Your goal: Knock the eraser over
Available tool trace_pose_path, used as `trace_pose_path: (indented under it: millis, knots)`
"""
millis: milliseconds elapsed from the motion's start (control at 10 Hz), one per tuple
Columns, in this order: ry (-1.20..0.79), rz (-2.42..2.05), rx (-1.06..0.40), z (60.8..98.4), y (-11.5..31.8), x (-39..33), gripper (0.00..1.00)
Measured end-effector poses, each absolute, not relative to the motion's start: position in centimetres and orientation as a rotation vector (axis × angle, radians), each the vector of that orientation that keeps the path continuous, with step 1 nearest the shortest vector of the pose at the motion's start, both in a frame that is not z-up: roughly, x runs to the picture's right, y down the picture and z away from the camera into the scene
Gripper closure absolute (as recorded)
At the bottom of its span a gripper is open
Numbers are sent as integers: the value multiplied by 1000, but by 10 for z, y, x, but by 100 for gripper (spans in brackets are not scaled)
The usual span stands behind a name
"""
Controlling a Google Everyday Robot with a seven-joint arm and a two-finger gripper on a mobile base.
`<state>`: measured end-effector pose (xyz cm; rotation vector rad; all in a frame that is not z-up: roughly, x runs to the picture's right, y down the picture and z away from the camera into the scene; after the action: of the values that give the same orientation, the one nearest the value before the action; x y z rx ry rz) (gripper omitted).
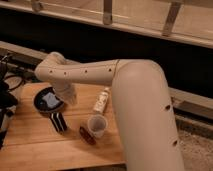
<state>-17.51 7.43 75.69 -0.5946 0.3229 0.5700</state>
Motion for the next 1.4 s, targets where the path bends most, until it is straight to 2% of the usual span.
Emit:
trace_pose_path:
  millis: [600, 900, 1100, 1400]
  knots:
    - [319, 546, -590, 753, 78, -185, 97]
    - [314, 521, -587, 750, 80, -197, 76]
    - [316, 515, -586, 750, 81, -198, 72]
    - [312, 494, -581, 748, 84, -208, 43]
